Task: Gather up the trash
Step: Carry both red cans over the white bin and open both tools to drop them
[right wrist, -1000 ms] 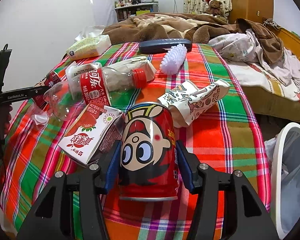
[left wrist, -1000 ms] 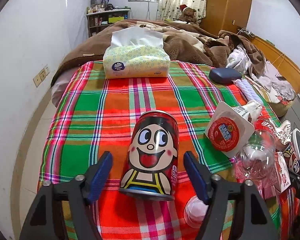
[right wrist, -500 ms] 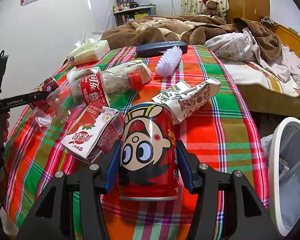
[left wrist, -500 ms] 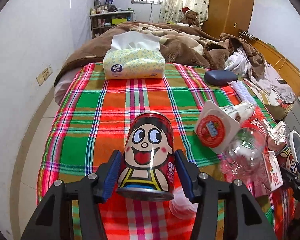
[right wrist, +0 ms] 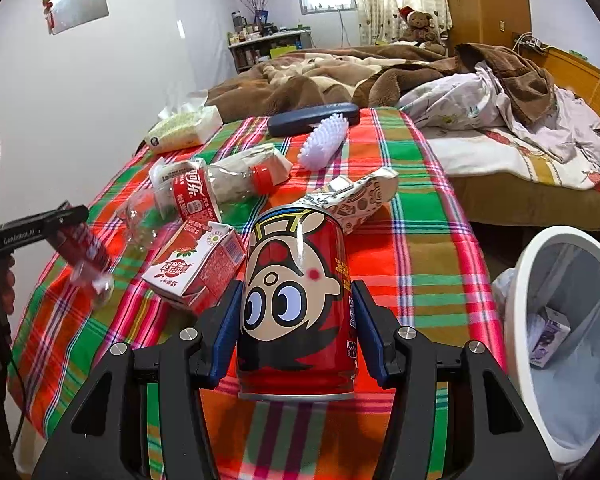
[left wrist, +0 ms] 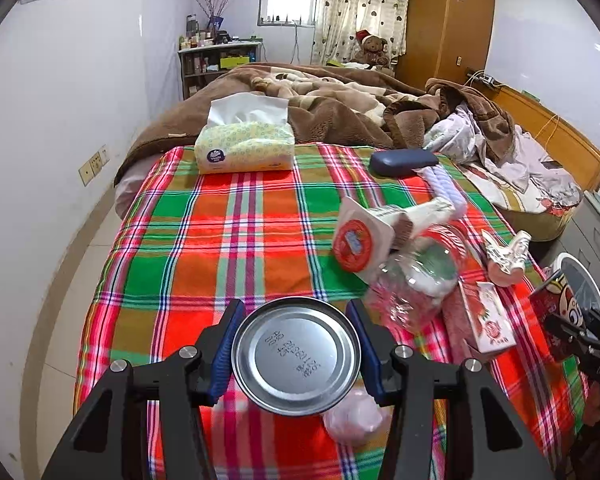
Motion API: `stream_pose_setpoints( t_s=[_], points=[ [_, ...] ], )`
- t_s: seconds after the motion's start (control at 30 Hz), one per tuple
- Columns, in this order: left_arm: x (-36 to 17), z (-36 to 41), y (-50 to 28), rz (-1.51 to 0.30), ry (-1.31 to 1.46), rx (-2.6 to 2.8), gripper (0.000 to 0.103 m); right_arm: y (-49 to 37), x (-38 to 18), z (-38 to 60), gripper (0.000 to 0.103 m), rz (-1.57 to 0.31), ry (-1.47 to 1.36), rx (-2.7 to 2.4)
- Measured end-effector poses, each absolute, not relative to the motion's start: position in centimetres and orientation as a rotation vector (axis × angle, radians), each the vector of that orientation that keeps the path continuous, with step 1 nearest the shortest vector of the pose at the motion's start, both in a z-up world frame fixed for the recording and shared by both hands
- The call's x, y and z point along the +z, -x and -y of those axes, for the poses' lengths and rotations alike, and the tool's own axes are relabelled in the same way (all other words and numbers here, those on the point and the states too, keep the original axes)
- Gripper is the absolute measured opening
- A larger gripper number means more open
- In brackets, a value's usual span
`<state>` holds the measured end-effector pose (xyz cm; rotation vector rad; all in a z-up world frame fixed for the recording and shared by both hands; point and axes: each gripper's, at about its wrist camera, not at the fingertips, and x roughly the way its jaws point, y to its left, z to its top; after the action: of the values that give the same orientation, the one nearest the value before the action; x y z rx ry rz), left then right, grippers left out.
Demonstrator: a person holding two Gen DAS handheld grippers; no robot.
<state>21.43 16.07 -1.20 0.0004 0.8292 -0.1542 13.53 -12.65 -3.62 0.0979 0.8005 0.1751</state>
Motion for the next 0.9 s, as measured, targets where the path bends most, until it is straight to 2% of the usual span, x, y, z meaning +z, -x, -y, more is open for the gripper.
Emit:
stream_pose_setpoints(
  t_s=[0.37,0.9],
  points=[
    [2.2,-11.8,-17.6,-0.741,-0.017,-0.209,0.052,-12.1,-2.5,14.8,0.054,-0.75,-0.132,0.181],
    [5.4,0.4,-14.4,-0.666,-0.099,-0.431,0.052,-9.2,-0.1,20.4,0.054,-0.658,-0.167,0.099]
  ],
)
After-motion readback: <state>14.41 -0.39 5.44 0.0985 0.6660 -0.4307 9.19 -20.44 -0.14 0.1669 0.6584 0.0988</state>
